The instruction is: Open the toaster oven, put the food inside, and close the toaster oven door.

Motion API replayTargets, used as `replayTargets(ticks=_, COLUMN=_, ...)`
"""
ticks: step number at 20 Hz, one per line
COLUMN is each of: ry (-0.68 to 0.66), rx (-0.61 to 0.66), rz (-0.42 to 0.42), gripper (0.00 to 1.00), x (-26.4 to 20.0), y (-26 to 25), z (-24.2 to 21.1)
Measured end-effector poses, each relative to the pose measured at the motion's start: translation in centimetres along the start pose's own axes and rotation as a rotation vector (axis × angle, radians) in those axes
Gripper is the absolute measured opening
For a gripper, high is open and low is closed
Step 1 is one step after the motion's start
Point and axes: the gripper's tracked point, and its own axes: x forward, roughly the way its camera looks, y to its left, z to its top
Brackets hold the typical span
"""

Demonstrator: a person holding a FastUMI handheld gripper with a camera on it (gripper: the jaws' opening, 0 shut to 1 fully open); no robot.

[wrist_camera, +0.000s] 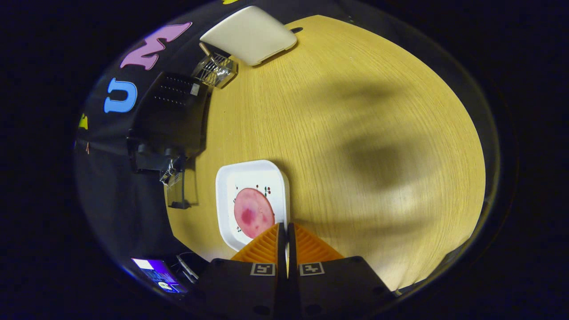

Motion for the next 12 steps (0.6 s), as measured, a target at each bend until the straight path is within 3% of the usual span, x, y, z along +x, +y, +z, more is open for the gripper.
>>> replayTargets(ticks=5, ry=-0.045, rx=0.073, rz=0.102, gripper=0.05, x=-0.9, y=2.5, z=-1.1)
replayTargets(ticks=12, ry=-0.092, rx=0.102, rz=0.153, gripper=0.05, x=-2.0, y=5.8, z=-2.9)
